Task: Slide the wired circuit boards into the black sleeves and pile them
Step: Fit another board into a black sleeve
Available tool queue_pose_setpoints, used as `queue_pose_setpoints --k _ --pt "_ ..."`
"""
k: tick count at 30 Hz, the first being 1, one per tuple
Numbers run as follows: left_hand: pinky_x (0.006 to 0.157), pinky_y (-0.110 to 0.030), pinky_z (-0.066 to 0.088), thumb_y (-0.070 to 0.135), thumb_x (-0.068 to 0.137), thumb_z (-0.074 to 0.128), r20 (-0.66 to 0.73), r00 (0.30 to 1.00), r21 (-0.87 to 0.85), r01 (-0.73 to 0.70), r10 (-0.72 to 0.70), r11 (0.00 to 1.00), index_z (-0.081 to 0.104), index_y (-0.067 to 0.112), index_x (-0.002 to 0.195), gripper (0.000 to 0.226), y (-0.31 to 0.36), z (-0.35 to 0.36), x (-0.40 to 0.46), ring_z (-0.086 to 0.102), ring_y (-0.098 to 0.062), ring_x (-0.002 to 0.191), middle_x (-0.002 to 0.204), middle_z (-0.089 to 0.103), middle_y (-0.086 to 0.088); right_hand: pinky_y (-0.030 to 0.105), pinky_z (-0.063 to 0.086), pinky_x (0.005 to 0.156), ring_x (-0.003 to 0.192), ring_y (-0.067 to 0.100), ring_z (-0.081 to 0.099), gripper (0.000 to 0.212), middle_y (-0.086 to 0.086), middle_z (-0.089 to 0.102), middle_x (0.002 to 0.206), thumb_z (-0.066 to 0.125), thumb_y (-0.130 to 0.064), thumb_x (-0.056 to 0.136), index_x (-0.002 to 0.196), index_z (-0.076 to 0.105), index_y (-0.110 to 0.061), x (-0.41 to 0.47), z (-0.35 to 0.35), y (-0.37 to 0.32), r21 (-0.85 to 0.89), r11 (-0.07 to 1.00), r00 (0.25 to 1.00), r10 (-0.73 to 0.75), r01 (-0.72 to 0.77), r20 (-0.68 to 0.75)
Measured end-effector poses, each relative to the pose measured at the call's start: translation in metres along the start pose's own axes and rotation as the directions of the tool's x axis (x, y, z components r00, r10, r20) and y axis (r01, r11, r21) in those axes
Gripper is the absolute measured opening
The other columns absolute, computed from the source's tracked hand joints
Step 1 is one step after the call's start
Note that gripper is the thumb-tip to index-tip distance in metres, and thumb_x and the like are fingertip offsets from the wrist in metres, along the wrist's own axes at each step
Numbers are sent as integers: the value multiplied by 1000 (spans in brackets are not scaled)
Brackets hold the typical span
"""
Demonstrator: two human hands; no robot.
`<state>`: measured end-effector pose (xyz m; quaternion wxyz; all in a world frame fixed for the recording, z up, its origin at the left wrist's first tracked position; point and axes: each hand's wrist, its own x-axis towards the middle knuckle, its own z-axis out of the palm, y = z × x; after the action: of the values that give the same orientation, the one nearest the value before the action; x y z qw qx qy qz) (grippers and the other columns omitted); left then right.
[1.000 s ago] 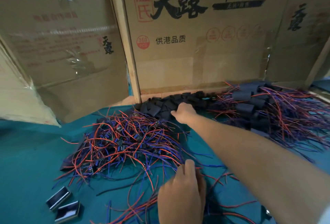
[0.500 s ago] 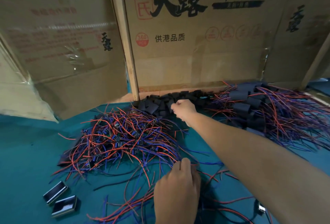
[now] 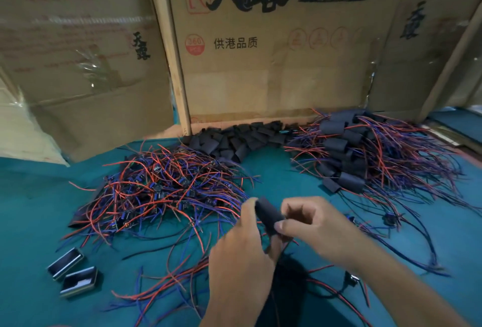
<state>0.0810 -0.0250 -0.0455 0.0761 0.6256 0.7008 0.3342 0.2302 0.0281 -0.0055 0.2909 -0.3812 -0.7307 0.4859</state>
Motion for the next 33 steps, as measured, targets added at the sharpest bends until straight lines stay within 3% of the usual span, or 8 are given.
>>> queue_pose_setpoints --k 5,8,11,14,18,25,30,33 --pt "74 -35 45 61 83 60 92 993 -37 -75 78 997 15 54 131 66 2 -11 -7 64 -18 94 94 68 9 41 52 77 82 30 60 27 27 65 94 59 -35 90 76 60 -12 -18 -3 6 471 868 983 96 -160 158" --pt "76 -36 46 68 80 58 160 982 15 -107 103 994 17 54 136 70 -3 -17 -6 63 -18 96 95 68 7 52 48 80 82 34 54 29 29 58 89 70 -30 83 83 56 -5 -15 4 10 445 880 986 132 -165 105" --pt "79 -36 48 69 81 57 254 959 63 -144 124 988 17 52 137 71 -6 -21 -5 62 -21 104 105 69 6 36 50 69 78 28 50 22 22 54 84 74 -22 79 82 55 -10 -12 16 14 492 856 987 126 -158 98" --pt "81 -34 48 66 80 64 377 920 39 -128 104 991 17 54 139 76 -13 -30 0 60 -16 100 100 65 10 36 52 65 78 33 57 26 30 61 89 76 -15 80 91 53 -11 -12 17 19 529 832 986 151 -166 72" --pt "94 -29 41 55 87 65 469 876 239 -248 112 939 41 37 137 58 -27 -57 29 50 -10 114 115 56 14 33 55 62 69 32 66 42 31 69 93 70 -23 75 107 51 -4 -12 5 26 610 785 991 130 -102 -1" --pt "90 -44 51 19 102 50 326 945 473 -192 31 860 61 12 115 18 -40 -58 175 59 -29 106 115 63 -10 31 54 61 72 27 65 52 26 70 94 71 -32 74 112 63 2 -11 -2 43 624 781 986 119 -21 -115" --pt "81 -46 54 28 102 54 372 928 572 -249 23 782 63 3 95 27 -48 -33 192 62 -34 91 93 64 -15 33 51 62 78 27 65 40 21 70 97 70 -37 78 107 71 -9 -13 -6 48 629 777 981 115 9 -156" --pt "81 -43 53 33 100 59 358 934 636 -249 7 730 65 6 98 28 -48 -28 195 64 -31 91 94 67 -11 32 51 61 80 27 65 35 21 70 99 71 -38 77 104 74 -15 -12 -6 49 637 771 983 111 9 -148"
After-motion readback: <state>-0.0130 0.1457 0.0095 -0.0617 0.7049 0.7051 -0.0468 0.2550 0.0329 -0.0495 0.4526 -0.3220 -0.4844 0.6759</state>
